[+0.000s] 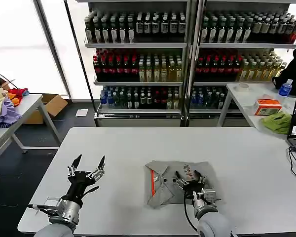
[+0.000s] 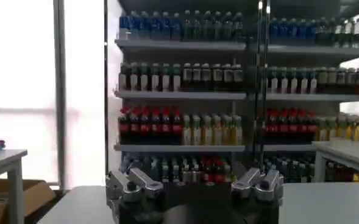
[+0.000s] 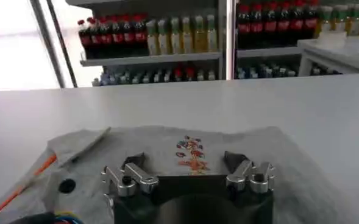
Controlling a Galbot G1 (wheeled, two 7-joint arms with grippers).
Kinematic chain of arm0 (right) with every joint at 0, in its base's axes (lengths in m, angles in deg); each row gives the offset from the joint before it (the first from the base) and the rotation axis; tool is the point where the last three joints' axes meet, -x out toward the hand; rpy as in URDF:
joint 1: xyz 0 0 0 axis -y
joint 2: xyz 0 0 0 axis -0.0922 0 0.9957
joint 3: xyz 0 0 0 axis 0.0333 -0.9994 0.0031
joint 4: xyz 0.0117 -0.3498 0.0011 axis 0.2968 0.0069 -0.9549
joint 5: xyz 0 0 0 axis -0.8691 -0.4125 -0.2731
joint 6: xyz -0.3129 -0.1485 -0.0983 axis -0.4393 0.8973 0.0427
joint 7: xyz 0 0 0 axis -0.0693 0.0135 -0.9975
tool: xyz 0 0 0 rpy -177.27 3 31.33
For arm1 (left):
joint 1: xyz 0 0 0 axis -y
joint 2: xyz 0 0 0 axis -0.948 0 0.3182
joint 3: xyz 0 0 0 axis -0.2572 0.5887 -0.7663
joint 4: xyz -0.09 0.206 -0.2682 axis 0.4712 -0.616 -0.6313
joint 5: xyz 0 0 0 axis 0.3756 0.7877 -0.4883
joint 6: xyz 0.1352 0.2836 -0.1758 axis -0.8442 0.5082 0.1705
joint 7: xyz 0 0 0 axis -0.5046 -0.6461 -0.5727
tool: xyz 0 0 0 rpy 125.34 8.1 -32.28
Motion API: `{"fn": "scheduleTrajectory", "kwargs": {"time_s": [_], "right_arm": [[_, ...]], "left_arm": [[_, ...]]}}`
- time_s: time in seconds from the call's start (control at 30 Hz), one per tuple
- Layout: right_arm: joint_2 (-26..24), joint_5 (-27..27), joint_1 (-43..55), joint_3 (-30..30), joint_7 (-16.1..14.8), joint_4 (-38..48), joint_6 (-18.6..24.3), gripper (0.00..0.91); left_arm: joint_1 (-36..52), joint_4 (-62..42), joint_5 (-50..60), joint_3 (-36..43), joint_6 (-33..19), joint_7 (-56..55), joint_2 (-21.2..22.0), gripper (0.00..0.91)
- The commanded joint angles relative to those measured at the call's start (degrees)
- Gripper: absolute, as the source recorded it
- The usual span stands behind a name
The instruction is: Fold and organize the clothes.
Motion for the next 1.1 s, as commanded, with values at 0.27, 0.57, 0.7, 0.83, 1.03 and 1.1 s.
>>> {"fn": "scheduleTrajectory", "kwargs": {"time_s": [0.27, 0.57, 0.7, 0.83, 1.03, 1.1], "right_arm": [[-4.2, 0.0, -7.4, 17.2, -11.5, -13.3, 9.1, 0.907], [-9.1, 12.7, -16.8, 43.3, -28.1, -4.5, 18.4, 0.907], [-7.8, 11.9, -16.6, 48.3, -34.8, 0.6, 20.6, 0.907], [-5.9, 11.4, -16.2, 48.9, -36.4, 2.5, 21.5, 0.907], [-4.9, 8.9, -16.2, 46.8, -35.6, 2.4, 20.9, 0.907], [-4.7, 9.4, -16.2, 46.2, -35.4, 2.1, 20.2, 0.907]], "left_arm": [[-0.3, 0.4, -0.3, -0.3, -0.2, 0.3, -0.2, 0.907], [-1.5, -0.1, -0.6, -1.5, -1.1, 0.8, -0.5, 0.907], [-1.7, -0.5, -0.7, -1.5, -1.8, 1.2, -0.4, 0.907], [-1.8, -0.6, -0.9, -1.6, -2.0, 1.4, -0.5, 0.907], [-1.7, -0.3, -1.0, -1.2, -2.0, 1.4, -0.5, 0.907], [-1.7, -0.3, -1.0, -1.1, -2.0, 1.4, -0.5, 0.907]]}}
